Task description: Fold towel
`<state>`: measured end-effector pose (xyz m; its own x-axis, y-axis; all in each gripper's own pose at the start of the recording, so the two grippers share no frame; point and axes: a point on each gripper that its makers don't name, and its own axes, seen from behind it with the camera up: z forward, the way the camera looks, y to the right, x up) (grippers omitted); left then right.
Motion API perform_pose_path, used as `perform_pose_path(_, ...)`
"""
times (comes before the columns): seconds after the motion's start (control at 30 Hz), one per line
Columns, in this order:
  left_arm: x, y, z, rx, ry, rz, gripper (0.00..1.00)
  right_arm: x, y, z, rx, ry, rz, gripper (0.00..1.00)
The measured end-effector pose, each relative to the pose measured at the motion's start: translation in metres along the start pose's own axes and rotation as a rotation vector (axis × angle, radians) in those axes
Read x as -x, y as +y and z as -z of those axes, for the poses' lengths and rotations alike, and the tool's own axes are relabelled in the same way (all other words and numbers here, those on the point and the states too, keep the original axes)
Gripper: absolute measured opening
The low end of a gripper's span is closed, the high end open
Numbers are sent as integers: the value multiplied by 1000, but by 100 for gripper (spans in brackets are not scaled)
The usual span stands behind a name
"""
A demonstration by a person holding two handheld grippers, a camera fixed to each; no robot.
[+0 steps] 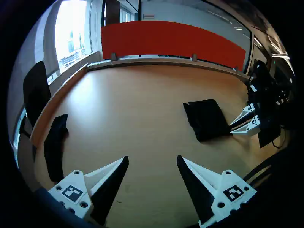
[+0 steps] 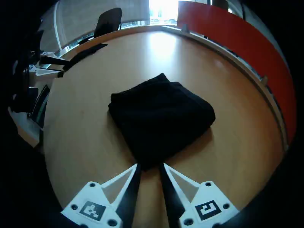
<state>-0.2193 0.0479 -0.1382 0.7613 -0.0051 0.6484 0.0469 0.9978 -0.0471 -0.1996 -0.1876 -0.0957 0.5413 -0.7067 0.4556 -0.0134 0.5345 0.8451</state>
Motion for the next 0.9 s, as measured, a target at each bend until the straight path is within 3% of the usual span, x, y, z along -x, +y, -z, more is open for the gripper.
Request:
perform_pose_path(0.33,1,1,1,3,1,-2,94,-1,1,3,12,11,-2,8)
perform_pose_path(0.9,0,5,1,16,7,-7,94,-16,8,14,19,56,-33,4)
